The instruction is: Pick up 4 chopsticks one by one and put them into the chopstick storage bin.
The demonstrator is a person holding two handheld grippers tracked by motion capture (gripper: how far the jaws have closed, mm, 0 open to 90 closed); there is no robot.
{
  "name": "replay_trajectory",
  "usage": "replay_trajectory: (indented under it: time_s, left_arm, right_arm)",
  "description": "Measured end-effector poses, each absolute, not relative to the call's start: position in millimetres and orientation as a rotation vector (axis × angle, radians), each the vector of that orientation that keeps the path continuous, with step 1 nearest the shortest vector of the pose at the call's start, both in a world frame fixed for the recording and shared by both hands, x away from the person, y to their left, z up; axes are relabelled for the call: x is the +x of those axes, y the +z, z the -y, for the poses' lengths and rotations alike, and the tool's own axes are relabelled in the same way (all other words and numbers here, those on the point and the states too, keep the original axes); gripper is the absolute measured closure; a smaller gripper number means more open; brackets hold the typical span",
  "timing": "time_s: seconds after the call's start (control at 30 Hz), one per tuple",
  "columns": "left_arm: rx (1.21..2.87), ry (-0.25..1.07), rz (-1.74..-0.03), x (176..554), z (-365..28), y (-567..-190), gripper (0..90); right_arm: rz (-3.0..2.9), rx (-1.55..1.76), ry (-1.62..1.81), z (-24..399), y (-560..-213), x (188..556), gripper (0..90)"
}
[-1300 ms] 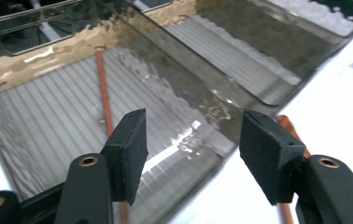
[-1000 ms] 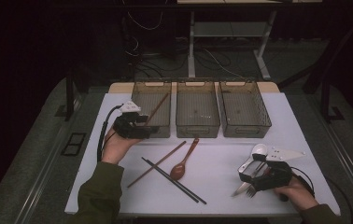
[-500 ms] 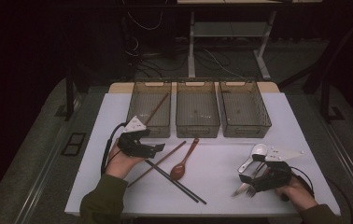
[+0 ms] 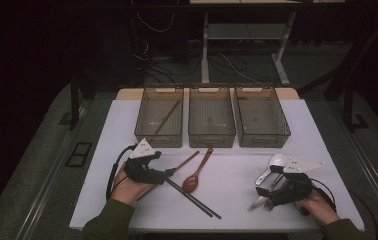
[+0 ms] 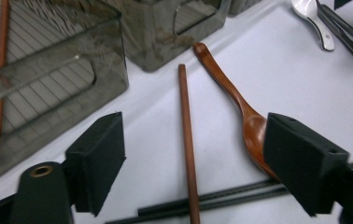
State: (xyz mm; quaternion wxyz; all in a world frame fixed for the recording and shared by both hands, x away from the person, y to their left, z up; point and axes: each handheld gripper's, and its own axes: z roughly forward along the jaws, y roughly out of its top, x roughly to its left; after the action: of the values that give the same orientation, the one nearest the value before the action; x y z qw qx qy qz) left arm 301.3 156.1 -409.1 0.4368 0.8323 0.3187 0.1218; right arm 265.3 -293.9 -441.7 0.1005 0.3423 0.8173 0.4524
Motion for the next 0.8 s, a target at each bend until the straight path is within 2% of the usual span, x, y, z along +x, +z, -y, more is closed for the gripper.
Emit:
replay_trajectory:
  time_s: [0.4, 0.8]
  left_arm:
    - [2.072, 0.286, -0.815, 282.9, -161.9, -418.9, 39.5]
    - [2.124, 0.275, -0.850, 284.3, -163.2, -430.9, 55.1]
  right_arm:
    - [-2.413, 1.010, 1.331, 293.9, -442.2, 266.0, 1.8]
    - [-2.400, 1.017, 1.320, 294.0, -442.3, 266.2, 1.8]
